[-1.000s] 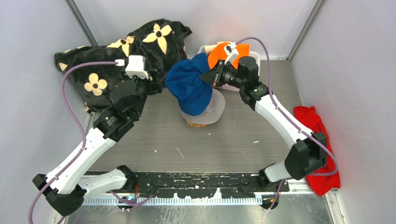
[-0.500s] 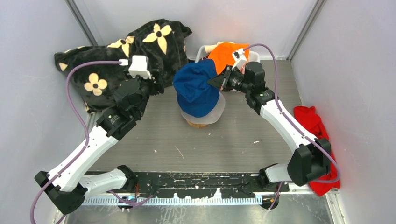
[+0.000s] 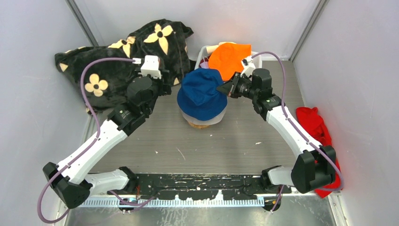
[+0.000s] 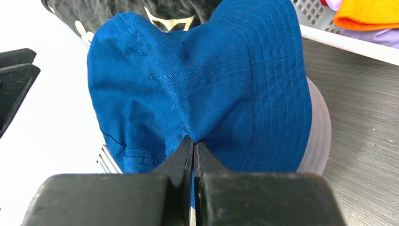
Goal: Stack the hats
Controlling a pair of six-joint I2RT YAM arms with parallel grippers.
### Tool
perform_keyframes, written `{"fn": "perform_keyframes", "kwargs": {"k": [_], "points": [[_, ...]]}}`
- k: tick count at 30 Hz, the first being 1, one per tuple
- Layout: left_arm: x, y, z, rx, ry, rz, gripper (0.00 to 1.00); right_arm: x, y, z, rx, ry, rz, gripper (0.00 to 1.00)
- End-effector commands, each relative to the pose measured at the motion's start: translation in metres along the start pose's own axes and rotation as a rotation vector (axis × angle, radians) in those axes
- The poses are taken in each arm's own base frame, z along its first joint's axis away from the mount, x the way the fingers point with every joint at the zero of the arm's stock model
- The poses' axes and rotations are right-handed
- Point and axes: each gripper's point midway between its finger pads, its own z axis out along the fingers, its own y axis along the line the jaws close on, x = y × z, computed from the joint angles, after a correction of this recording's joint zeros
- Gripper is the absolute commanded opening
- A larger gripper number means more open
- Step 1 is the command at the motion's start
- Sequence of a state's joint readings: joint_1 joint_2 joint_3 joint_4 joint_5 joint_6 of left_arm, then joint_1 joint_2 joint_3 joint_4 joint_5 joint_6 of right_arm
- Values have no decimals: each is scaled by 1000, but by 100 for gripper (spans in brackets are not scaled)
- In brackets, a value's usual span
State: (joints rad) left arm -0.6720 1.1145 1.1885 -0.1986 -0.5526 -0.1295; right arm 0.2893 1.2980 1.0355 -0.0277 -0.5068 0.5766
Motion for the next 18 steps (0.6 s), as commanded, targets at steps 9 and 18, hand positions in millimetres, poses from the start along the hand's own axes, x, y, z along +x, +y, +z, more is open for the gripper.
{"fn": "perform_keyframes", "kwargs": {"k": [9,18], "points": [[12,0,27,-38,8,-73,67,-6,-7,-7,2,-41,-25,27],[51,22,37,-49,90,-191,68,-45,-8,-37,42,-184,-37,76]]}}
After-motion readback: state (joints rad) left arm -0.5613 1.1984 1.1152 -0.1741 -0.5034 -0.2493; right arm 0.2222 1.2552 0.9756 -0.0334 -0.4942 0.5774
